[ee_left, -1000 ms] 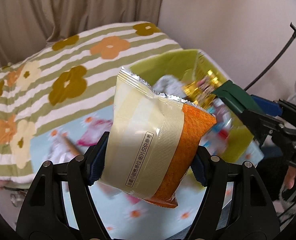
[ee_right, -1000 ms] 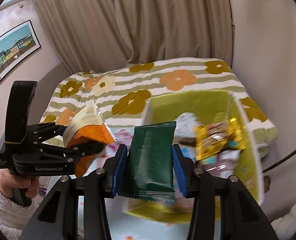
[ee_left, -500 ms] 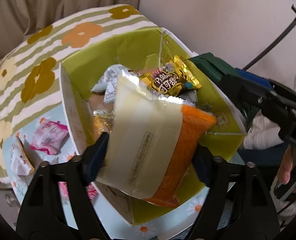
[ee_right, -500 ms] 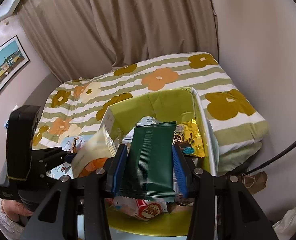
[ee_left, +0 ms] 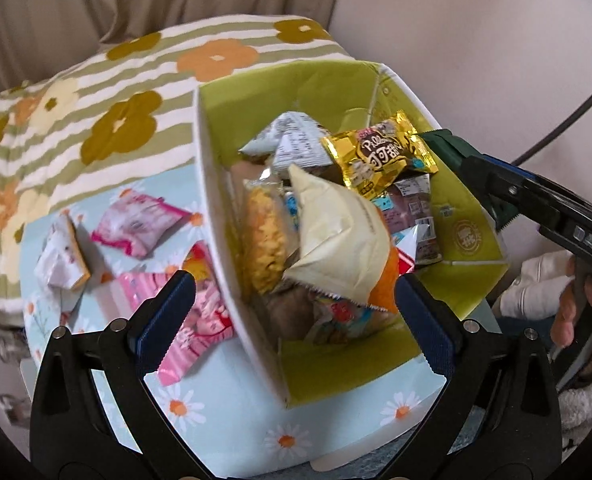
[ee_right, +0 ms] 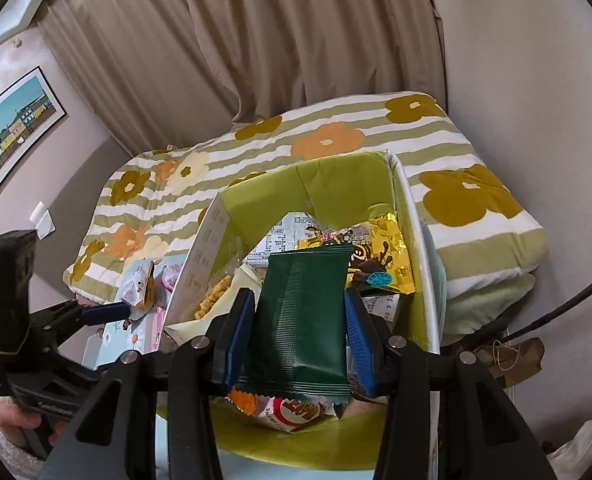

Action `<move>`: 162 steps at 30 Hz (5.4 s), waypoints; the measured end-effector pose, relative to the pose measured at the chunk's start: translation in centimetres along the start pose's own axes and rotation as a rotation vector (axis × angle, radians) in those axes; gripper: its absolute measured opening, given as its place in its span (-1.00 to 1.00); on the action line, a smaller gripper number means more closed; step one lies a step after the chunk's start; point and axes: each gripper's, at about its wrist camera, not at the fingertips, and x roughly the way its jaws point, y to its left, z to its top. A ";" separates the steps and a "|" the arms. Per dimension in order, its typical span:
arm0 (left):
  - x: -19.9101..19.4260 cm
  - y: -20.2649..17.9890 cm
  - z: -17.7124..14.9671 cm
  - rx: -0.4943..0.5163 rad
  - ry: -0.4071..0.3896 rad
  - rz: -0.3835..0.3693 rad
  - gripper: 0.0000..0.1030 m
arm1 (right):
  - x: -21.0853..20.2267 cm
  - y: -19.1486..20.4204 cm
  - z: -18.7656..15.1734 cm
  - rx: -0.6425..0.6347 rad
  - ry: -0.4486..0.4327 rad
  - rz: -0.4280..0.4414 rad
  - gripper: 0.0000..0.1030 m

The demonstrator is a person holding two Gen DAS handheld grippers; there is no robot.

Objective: Organize snacks
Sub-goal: 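Carry both packets over the cardboard box and open both tools to drop them, then move both tools back toward the remaining snacks on the table, then grasp the white printed snack bag with the left tool while the right tool grasps the pink Lorro candy bag, then carry both bags over the cardboard box and open both tools to drop them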

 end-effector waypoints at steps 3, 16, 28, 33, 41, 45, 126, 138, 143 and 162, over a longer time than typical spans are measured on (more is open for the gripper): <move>-0.8 0.6 -0.6 -0.026 -0.019 0.009 0.93 | 1.0 0.0 0.0 -0.021 -0.001 -0.008 -0.04; -4.8 5.1 -6.8 -0.175 -0.081 0.063 0.93 | -1.1 2.1 -1.4 -0.067 -0.014 0.041 0.99; -9.2 10.3 -11.6 -0.305 -0.145 0.149 0.93 | -2.0 7.3 -1.3 -0.169 -0.010 0.125 1.00; -10.7 13.0 -11.8 -0.320 -0.172 0.163 0.93 | -1.3 11.2 -1.0 -0.207 -0.022 0.133 1.00; -11.3 19.3 -10.6 -0.257 -0.149 0.154 0.93 | 1.9 18.3 -1.4 -0.227 -0.019 0.141 1.00; -10.5 22.5 -9.5 -0.191 -0.111 0.139 0.93 | 4.2 21.1 -1.6 -0.190 0.000 0.120 1.00; 1.6 30.2 -2.7 0.214 0.006 0.017 0.21 | 16.0 25.3 -6.5 0.092 0.002 -0.259 0.18; -6.3 22.8 -0.1 0.145 -0.158 0.069 0.21 | 3.6 23.6 -0.3 -0.021 -0.235 -0.055 0.14; -7.4 17.0 1.1 0.145 -0.204 0.046 0.22 | -0.3 19.5 1.2 -0.045 -0.268 -0.038 0.14; 2.4 0.8 7.6 0.040 -0.117 0.038 0.49 | -3.2 4.2 3.9 -0.022 -0.230 -0.032 0.14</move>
